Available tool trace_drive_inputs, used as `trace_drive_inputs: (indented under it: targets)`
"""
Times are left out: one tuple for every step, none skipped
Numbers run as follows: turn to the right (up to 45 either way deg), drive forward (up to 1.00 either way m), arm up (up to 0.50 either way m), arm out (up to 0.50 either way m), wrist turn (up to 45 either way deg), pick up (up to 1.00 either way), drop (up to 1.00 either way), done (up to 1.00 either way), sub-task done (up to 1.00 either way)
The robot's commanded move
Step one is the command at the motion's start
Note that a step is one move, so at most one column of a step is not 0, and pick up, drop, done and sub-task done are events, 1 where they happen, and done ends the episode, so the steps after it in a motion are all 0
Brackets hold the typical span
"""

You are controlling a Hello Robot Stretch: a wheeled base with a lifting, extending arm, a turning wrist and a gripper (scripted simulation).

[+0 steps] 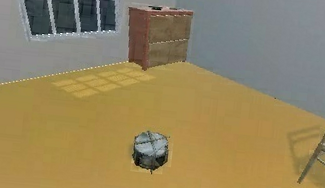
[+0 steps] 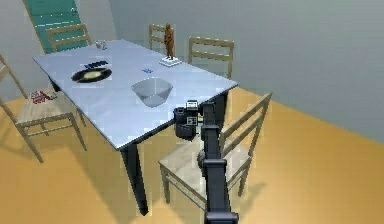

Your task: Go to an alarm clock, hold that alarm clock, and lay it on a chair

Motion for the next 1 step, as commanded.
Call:
trace_drive_inputs:
  targets:
    - [0.0,0.00,0.00,0.00,0.0,0.00,0.00,1.00,0.00]
